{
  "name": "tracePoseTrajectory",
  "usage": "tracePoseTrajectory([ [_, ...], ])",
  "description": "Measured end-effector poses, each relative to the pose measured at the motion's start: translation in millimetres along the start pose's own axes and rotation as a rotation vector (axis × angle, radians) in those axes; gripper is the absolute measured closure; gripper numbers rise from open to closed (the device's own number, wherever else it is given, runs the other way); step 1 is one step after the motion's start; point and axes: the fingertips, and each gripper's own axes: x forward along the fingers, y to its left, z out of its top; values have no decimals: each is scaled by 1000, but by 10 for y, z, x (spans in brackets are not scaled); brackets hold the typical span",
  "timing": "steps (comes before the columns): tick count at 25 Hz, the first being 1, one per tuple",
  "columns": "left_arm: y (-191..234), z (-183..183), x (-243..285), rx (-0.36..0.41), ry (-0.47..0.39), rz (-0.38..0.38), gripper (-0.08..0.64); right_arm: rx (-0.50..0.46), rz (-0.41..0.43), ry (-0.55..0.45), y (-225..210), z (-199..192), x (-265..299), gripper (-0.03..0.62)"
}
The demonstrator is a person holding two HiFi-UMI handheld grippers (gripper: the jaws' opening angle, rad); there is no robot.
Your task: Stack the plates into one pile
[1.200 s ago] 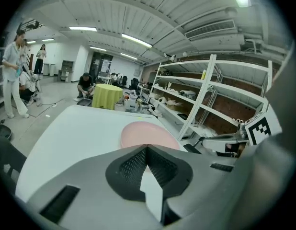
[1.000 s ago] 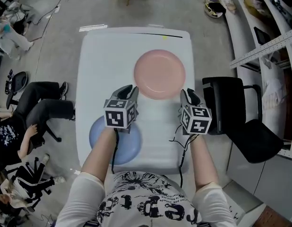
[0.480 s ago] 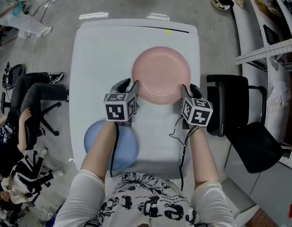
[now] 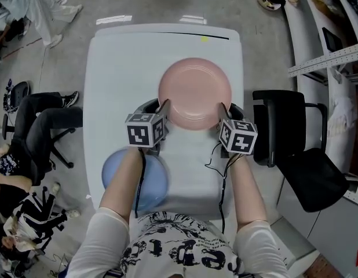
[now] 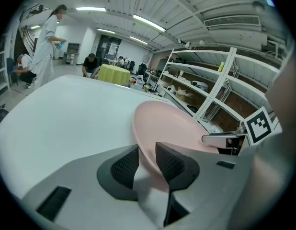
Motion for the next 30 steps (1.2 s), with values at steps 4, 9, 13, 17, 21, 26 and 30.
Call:
tracePoseTrajectory([
  [4,-39,-40,-118,-22,13,-3,450,16,-1,-9,40,-60,-142,476],
  [9,-189,-48,-455,-8,-7,-9,456,21,1,-50,130,-99,-504,474],
  [13,-292,-135,-823,5,-35,-11,456,7,2,-78,277,-148,-865,474],
  [17,-363,-296,-1223,7,-68,-14,456,-10,11,-109,466,-253,-1234,474],
  [21,-471,-485,-1676,14,-106,-11,456,-28,22,-139,653,-407,-1641,474],
  [26,-495,-826,-2320,21,-146,4,456,-51,42,-164,1017,-700,-2136,474],
  [30,-429,-1174,-2810,17,-158,25,456,-67,58,-159,1365,-1019,-2460,474],
])
